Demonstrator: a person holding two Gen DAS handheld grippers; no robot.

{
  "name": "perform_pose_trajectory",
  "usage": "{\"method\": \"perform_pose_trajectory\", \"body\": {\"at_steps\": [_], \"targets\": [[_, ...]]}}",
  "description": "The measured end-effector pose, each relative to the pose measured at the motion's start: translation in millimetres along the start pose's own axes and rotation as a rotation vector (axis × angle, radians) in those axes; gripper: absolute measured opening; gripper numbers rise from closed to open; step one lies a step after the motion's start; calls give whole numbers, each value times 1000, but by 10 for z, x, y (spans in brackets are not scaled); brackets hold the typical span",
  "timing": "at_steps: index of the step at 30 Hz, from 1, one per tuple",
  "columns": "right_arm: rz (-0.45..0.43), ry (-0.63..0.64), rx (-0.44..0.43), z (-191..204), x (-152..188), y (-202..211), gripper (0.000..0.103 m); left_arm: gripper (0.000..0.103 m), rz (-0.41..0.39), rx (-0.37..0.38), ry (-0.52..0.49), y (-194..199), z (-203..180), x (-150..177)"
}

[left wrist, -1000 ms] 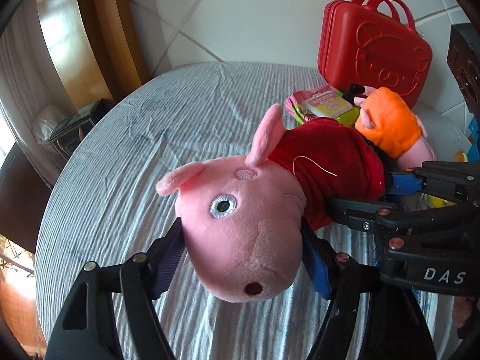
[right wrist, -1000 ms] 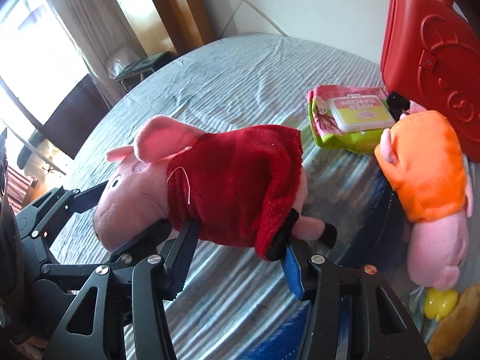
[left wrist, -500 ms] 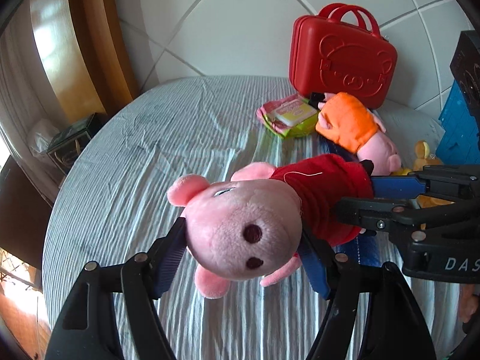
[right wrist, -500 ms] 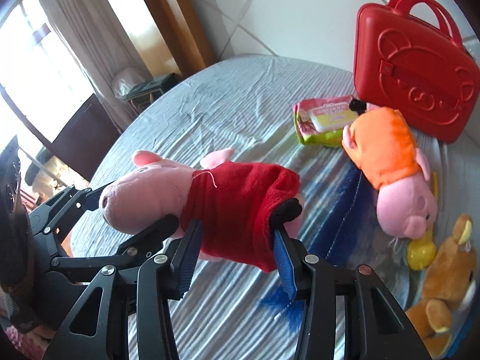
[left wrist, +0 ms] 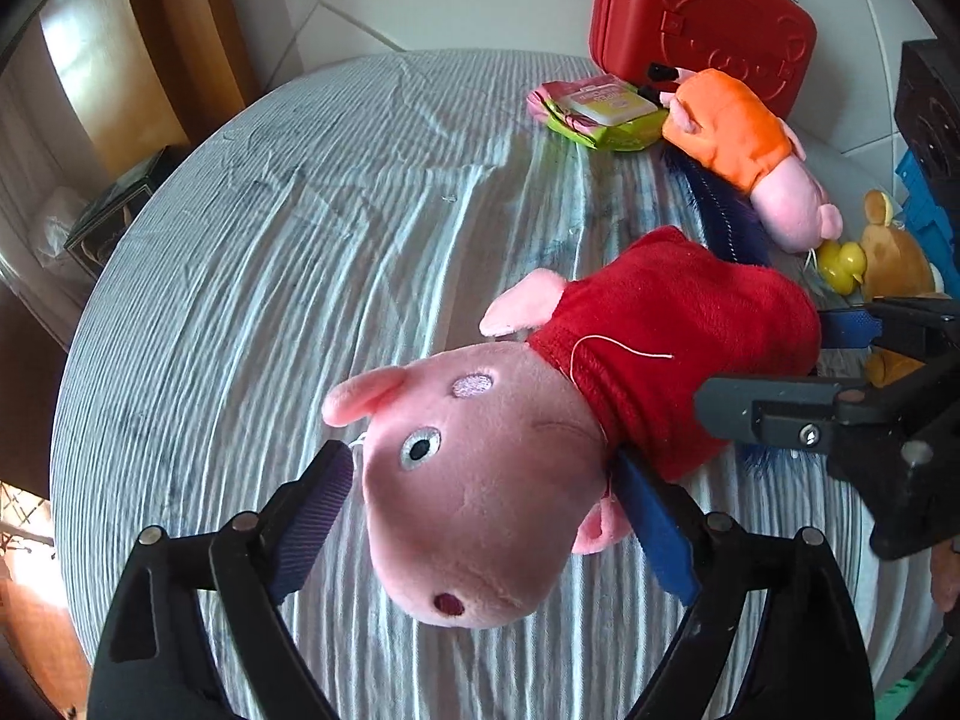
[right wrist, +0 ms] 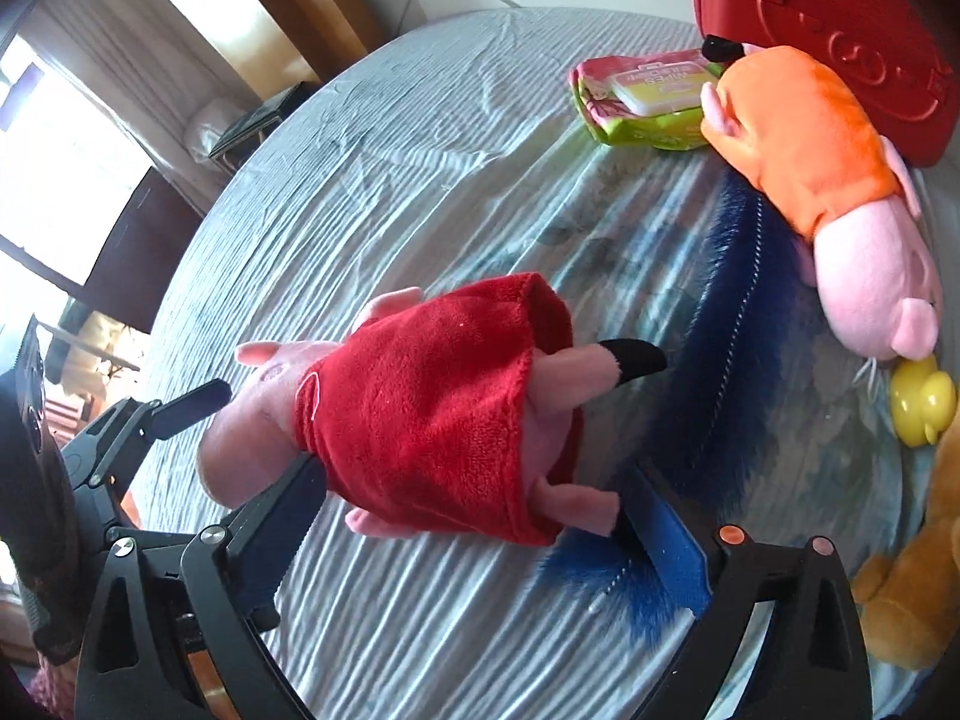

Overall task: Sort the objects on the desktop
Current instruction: 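Lift the red-dress pig with both grippers and carry it over the blue bin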

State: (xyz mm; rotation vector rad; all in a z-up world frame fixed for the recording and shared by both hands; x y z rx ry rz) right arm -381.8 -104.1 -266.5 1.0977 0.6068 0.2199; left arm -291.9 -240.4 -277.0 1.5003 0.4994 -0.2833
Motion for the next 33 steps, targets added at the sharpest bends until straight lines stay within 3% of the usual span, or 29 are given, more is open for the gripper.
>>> {"method": "perform_pose_trajectory", "body": {"at_steps": [6, 7, 11, 15, 24, 29, 33], "targets": [[40, -11, -23, 36, -3, -329, 103, 90, 10, 59, -30, -94, 18, 27], [38, -19, -41, 38, 1, -355, 103, 86, 2, 62, -34, -87, 15, 33], [14, -13, -42, 84, 23, -281, 83, 74, -25, 53, -53, 7, 4, 43], [-51, -3, -28, 136, 39, -30, 77, 73, -83, 58, -64, 236, -11, -35], [-322, 18, 23, 185, -72, 1246, 77, 73, -347, 65, -145, 1265, -446, -590], [-482, 5, 124, 40, -56, 2195, 77, 73, -498, 132, -230, 1876, -1043, -911], [-596, -47, 226, -204, 145, 3038, 77, 73, -604, 214, -325, 2350, -1698, -1114]]}}
Point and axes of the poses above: each gripper's, at about its wrist camera, not at the fingertips, and y roughly against the way its jaws point, z to its left, x to its underside, the point moved 2 cm from there along -y, roughly the way its jaws point, and after that the axes turned 2 degrees about -z, right-handed, at the moved point
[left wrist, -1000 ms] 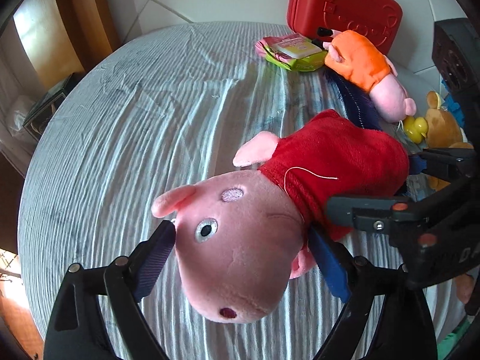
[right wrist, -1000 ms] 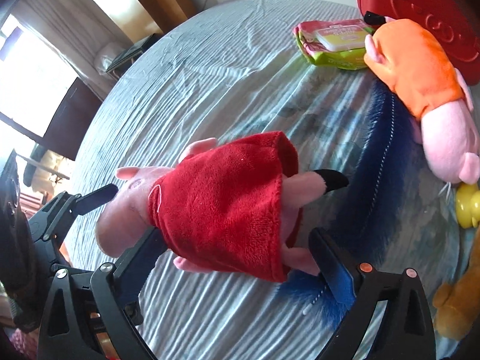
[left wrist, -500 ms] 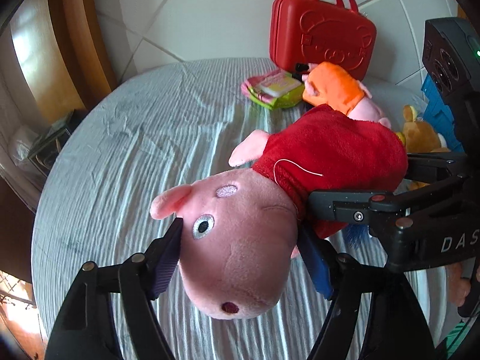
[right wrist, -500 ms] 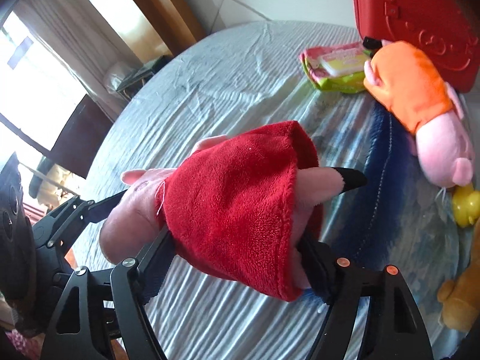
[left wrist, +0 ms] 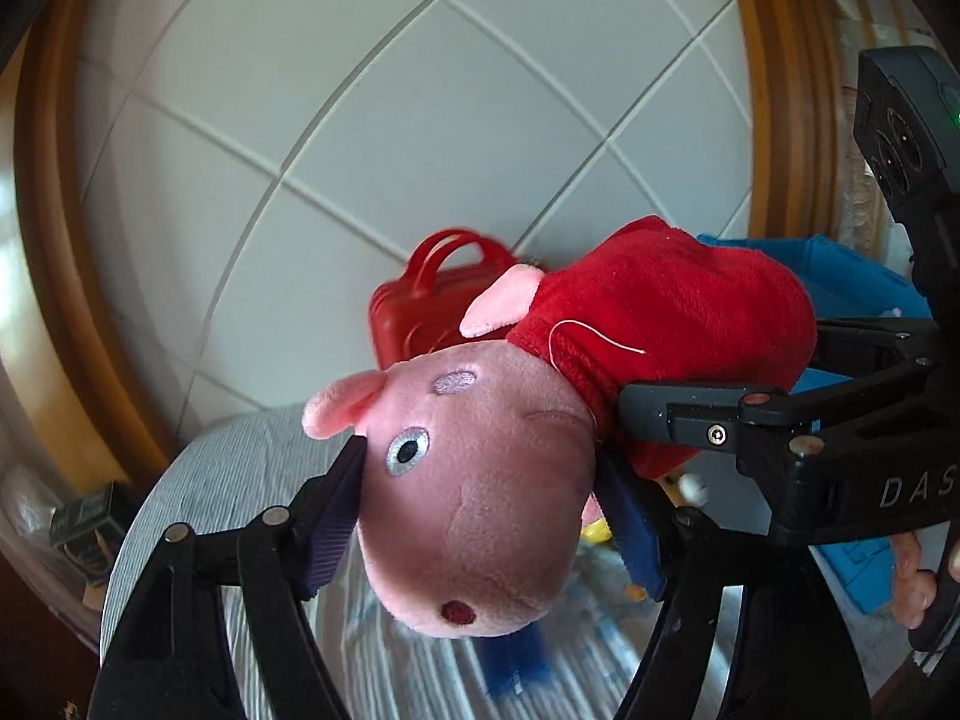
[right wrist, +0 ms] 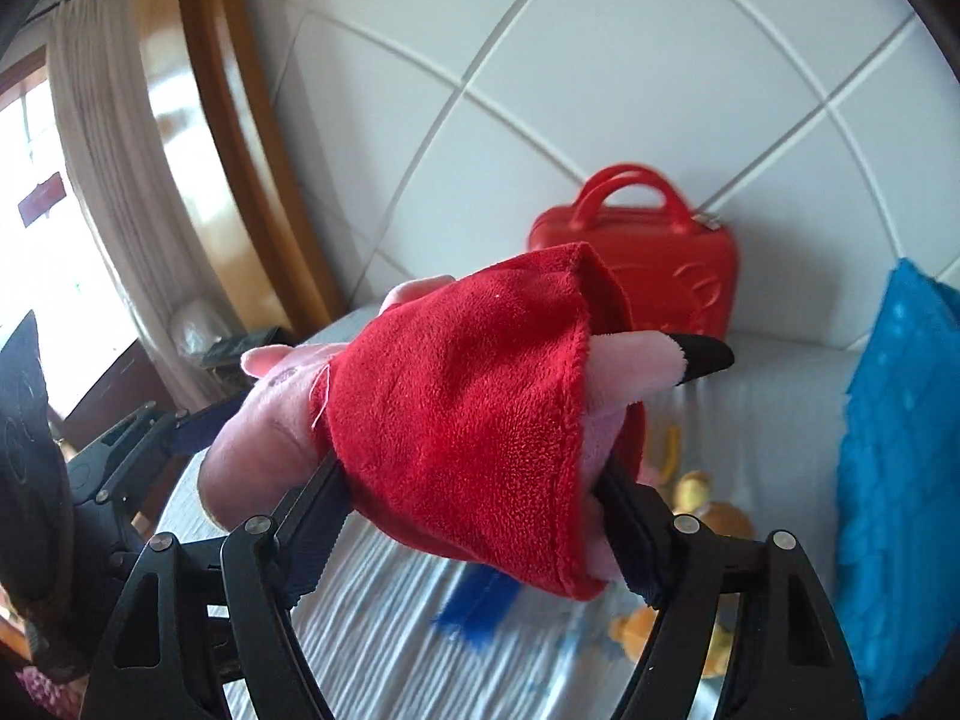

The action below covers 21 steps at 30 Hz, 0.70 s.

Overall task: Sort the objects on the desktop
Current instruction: 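Lift the red-dress pig with both grippers and carry it over the blue bin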

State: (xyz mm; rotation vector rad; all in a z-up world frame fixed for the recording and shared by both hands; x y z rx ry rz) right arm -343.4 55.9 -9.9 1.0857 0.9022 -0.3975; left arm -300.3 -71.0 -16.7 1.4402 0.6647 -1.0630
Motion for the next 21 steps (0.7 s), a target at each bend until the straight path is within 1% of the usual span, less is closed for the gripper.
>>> {"method": "perform_pose_trajectory", "body": {"at_steps": [3, 6, 10, 13, 15, 19, 21], "targets": [[-63, -31, 105, -341, -143, 570, 77, 74, -64, 96, -48, 51, -512, -388], [-120, -67, 204, -719, -182, 1127, 77, 74, -111, 189, -102, 79, -1062, -718], [-168, -124, 329, -1256, -138, 1796, 77, 74, -136, 294, -187, 84, -1881, -1039], [-171, -186, 406, -1685, -20, 2198, 78, 74, -117, 368, -246, 9, -2470, -1173], [-156, -229, 447, -1956, 110, 2395, 78, 74, -92, 407, -280, -46, -2846, -1187], [-122, -303, 516, -2449, 419, 2633, 78, 74, -26, 444, -358, -177, -3492, -1122], [-105, -329, 524, -2635, 552, 2679, 77, 74, -7, 441, -391, -208, -3758, -1080]]}}
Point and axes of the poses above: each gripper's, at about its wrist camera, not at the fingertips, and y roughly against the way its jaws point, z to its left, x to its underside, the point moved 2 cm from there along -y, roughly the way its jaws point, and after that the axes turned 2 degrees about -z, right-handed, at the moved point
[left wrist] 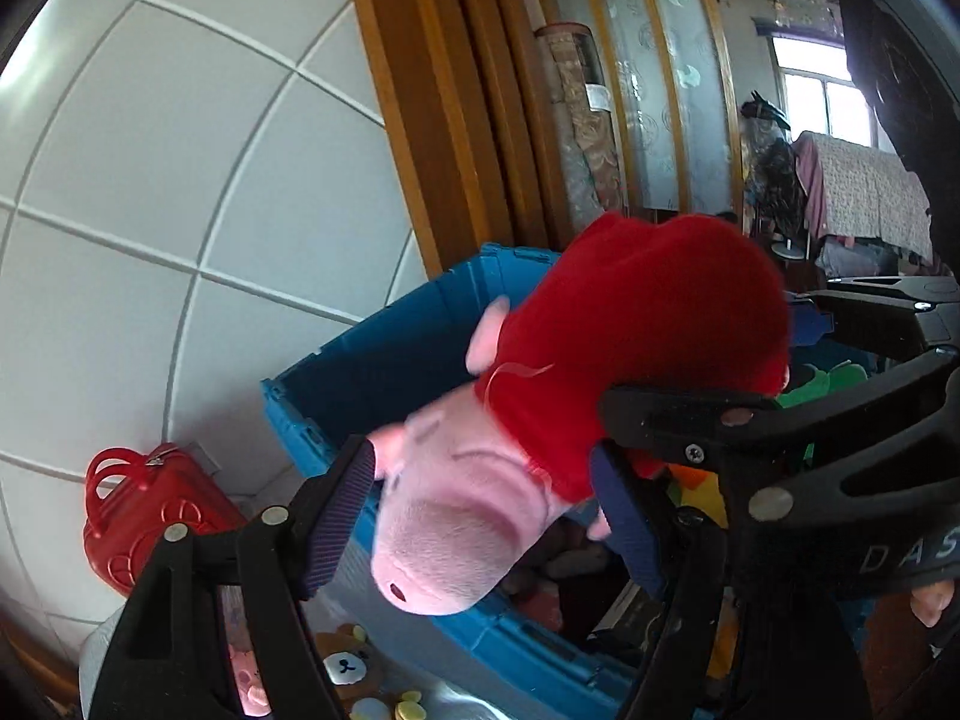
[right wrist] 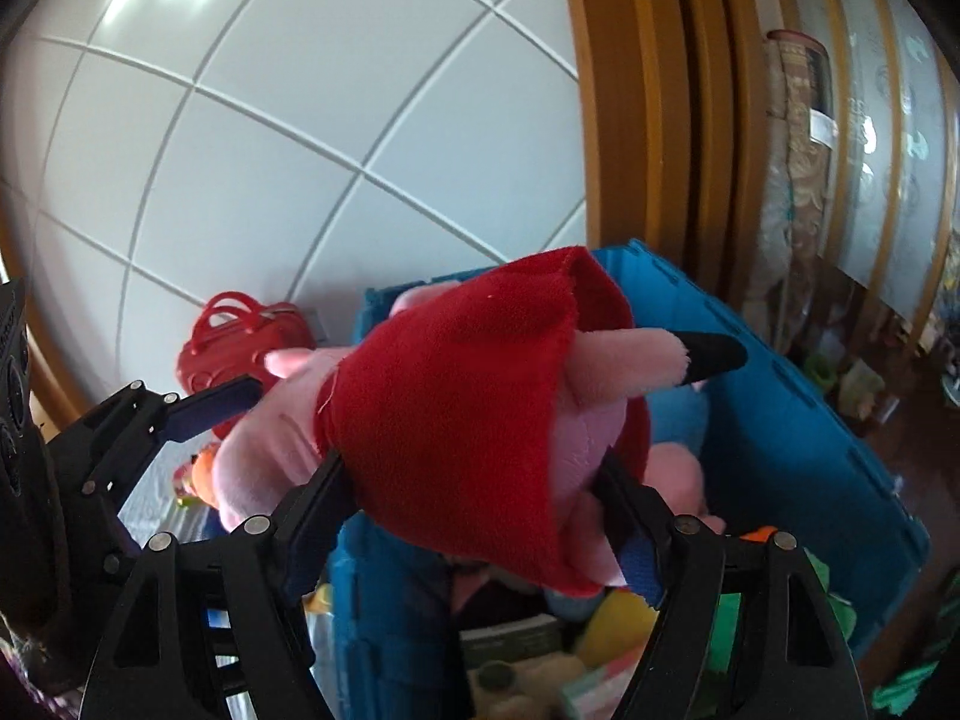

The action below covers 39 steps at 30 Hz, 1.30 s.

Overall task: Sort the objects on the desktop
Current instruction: 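Lift the red-dress pig with both grippers and carry it over the blue bin, then open both grippers to drop the red-dress pig into the bin and withdraw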

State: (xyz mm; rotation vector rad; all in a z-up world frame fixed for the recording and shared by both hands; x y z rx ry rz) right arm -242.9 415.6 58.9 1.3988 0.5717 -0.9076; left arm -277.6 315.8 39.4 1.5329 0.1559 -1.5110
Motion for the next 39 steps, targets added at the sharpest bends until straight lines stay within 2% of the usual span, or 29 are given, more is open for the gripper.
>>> {"method": "perform_pose_trajectory", "body": {"at_steps": [3, 5, 13, 14, 16, 18, 21, 25, 28, 35, 39], "targets": [[21, -26, -17, -264, 65, -27, 71, 74, 53, 46, 4, -157, -253, -28], [34, -25, 36, -379, 104, -85, 71, 74, 82, 42, 10, -248, -367, -31], [53, -48, 84, -725, 203, -70, 72, 74, 109, 40, 77, -232, -365, 101], [55, -47, 86, -738, 220, -66, 74, 76, 104, 39, 85, -182, -355, 132], [53, -42, 90, -701, 277, -20, 84, 82, 94, 32, 99, -63, -309, 221], [45, -38, 92, -656, 306, 9, 95, 83, 79, 17, 111, 23, -263, 284], [33, -24, 89, -534, 352, 72, 102, 85, 65, -4, 137, 187, -160, 394], [2, 8, 84, -292, 378, 179, 103, 93, 46, -59, 192, 459, 84, 587], [-25, 29, 64, -75, 379, 263, 103, 98, 45, -127, 239, 627, 324, 785], [-75, 106, -43, 600, 399, 338, 103, 98, 89, -300, 352, 957, 995, 1352], [-65, 140, -127, 1001, 437, 217, 103, 98, 113, -413, 408, 1162, 1395, 1687]]}}
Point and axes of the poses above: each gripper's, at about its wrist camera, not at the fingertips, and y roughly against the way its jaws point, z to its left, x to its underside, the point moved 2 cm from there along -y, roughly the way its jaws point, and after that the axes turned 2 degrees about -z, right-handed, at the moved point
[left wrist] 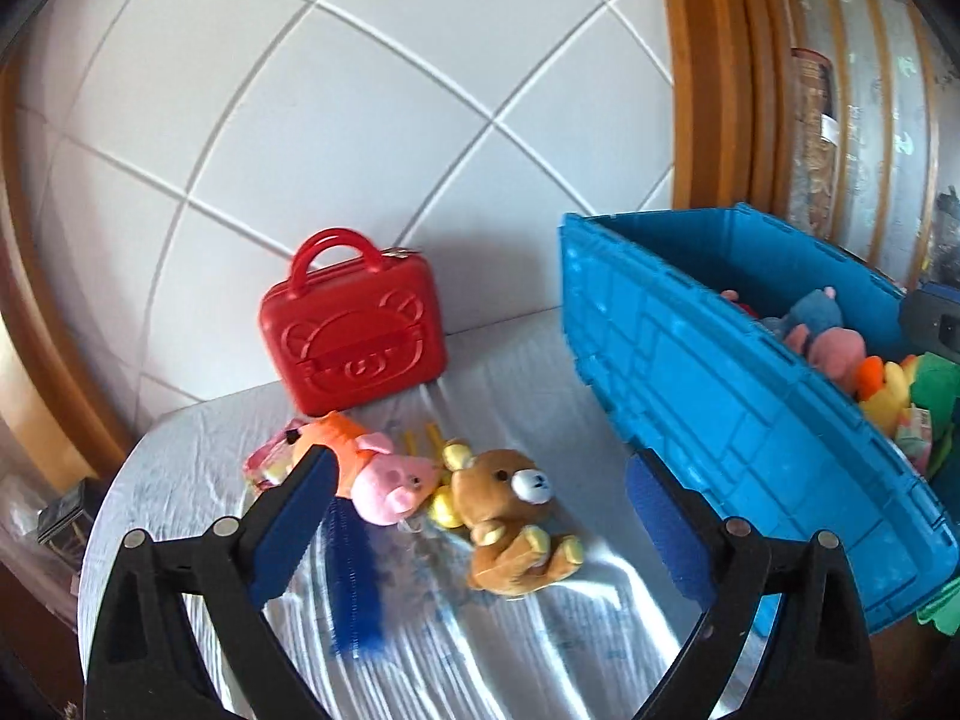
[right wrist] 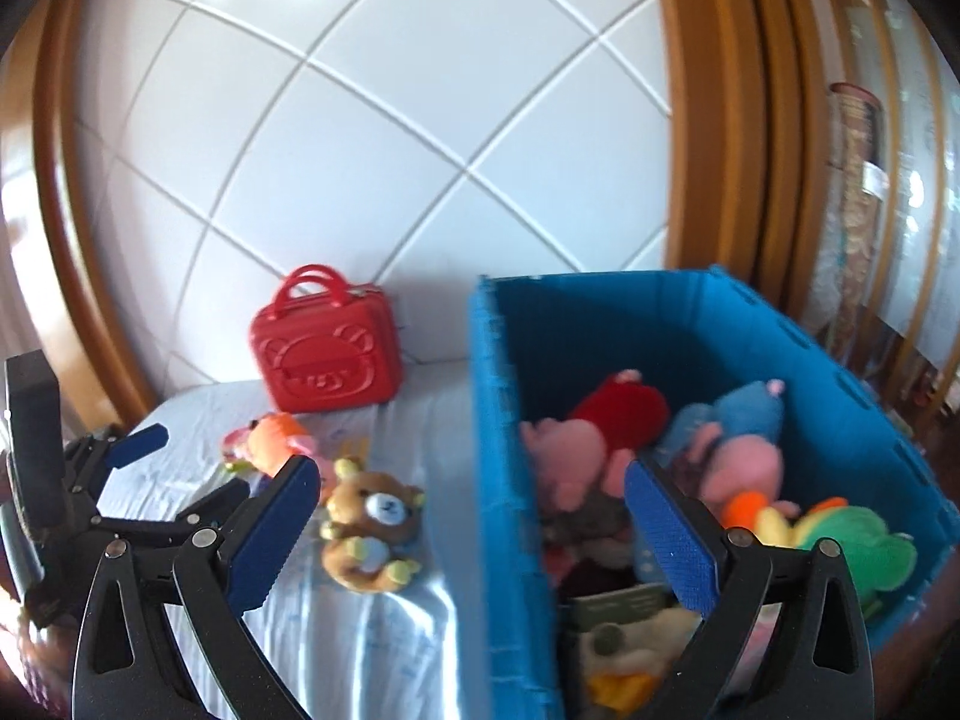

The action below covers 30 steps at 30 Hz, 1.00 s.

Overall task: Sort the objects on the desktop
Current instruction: 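Open both grippers to drop the red-dress pig into the bin and withdraw, then move both grippers down toward the brown teddy bear on the bed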

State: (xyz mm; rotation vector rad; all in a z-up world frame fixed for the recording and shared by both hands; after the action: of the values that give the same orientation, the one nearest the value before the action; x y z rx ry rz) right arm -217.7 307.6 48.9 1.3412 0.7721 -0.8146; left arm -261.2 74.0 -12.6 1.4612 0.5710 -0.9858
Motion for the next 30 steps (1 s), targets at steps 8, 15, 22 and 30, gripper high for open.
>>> {"method": "perform_pose_trajectory", "body": {"at_steps": [8, 15, 22, 30], "targets": [[86, 86, -146, 789, 108, -570, 103, 98, 67, -121, 117, -119, 880, 330], [233, 82, -158, 1085, 456, -1262, 103, 98, 173, -126, 158, -530, 1173, 653], [393, 92, -89, 1010, 922, -1869, 103, 98, 295, -61, 169, -1092, 998, 1021], [572, 148, -24, 755, 1717, -2446, 95, 98, 442, -49, 174, -1624, 750, 1520]]}}
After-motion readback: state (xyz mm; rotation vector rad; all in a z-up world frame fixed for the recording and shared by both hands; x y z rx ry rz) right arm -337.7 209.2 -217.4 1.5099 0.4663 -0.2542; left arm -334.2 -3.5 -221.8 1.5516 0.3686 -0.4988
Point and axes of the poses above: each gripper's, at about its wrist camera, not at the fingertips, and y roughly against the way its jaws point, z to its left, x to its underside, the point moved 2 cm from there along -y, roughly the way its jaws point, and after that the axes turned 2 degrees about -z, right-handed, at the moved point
